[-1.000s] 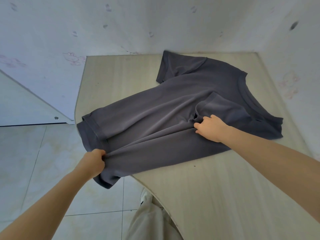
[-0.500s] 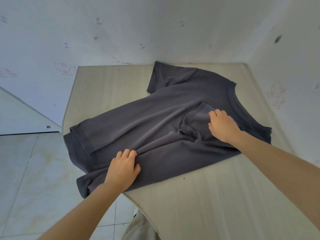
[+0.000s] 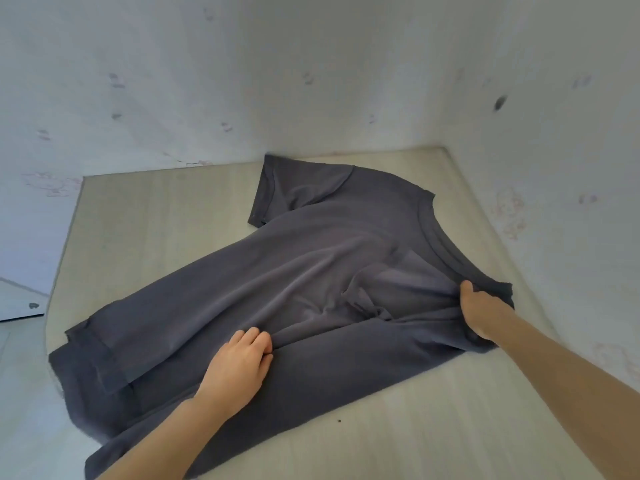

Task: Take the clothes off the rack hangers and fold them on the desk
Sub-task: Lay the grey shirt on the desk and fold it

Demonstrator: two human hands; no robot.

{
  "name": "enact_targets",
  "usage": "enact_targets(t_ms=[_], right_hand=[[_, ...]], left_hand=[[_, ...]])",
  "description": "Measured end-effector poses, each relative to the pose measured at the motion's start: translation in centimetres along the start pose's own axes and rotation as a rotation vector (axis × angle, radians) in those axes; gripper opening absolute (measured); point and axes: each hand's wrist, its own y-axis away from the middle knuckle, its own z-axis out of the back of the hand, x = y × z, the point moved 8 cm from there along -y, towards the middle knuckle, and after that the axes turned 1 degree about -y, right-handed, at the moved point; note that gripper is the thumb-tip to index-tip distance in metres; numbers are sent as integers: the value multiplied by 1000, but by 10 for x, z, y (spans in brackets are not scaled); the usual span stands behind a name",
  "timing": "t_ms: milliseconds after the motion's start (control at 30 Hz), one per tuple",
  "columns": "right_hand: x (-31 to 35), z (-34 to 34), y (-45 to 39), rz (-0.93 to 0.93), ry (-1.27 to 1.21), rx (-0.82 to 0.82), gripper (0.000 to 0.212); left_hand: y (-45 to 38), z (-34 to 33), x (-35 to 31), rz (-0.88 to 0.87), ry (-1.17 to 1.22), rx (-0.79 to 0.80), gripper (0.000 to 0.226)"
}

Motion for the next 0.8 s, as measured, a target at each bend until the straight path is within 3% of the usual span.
enact_targets(t_ms=[67, 200, 333, 433, 467, 533, 667, 800], right_hand=[[-23, -6, 2, -119, -76, 32, 72], [-47, -6, 12, -184, -69, 129, 59], [-33, 7, 5, 0, 64, 174, 17], [-8, 33, -4, 122, 100, 98, 17], [0, 40, -10, 143, 88, 87, 17], [15, 54, -26, 177, 28, 54, 17], [48, 88, -71, 233, -55, -48, 34], [81, 115, -115, 256, -79, -69, 45]], left_hand=[[-9, 1, -6, -65, 18, 42, 9], [-32, -3, -21, -143, 12, 136, 9], [-58, -2, -30, -121, -50, 309, 6], [-81, 4, -32, 4, -41, 570, 14], [-91, 9, -31, 60, 20, 591, 13], [-123, 28, -26, 135, 153, 457, 11], [-189, 76, -7, 201, 245, 4, 10], [-230, 81, 3, 244, 210, -65, 26]])
